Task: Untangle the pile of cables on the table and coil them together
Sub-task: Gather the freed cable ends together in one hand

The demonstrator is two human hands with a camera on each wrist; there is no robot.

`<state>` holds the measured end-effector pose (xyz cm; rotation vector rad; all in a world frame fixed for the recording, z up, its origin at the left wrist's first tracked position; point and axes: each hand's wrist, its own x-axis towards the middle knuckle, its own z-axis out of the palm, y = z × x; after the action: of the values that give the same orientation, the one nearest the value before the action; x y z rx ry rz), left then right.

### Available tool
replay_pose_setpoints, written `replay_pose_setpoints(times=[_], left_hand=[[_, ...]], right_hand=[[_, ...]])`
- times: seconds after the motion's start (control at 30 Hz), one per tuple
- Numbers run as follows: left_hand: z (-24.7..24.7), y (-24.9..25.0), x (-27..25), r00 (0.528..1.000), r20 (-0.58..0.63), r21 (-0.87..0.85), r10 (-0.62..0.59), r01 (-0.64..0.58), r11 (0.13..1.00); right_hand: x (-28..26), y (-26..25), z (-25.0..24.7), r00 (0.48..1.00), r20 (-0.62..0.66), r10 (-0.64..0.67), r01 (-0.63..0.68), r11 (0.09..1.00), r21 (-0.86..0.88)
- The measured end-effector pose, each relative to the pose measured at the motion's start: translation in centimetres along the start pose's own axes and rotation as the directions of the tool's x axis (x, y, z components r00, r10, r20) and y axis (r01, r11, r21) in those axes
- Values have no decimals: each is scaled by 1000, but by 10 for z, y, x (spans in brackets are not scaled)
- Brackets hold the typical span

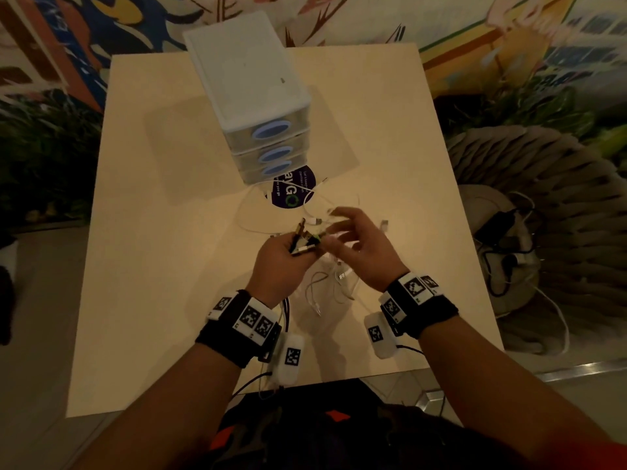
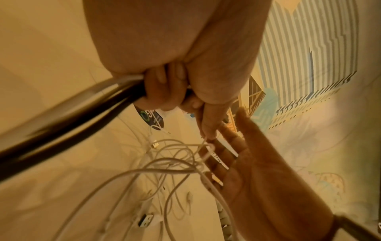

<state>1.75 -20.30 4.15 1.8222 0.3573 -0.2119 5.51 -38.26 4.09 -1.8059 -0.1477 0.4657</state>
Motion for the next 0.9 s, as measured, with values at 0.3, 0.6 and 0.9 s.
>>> replay_pose_setpoints(times=[0.3,0.6,0.9], left_hand=[[-16,14,-1,993,-105,-245,-50,23,969],[-27,26,-4,997,-69,-362,-22,-4,932],[-20,23,-4,999,-4,-168,44,-44,985]], right_hand=[[7,28,1,970,171,-174,243,736,-632],[15,16,-5,944,165,-287,320,666,-674],[14,-2,6,938,263,-226,346,674,-653]])
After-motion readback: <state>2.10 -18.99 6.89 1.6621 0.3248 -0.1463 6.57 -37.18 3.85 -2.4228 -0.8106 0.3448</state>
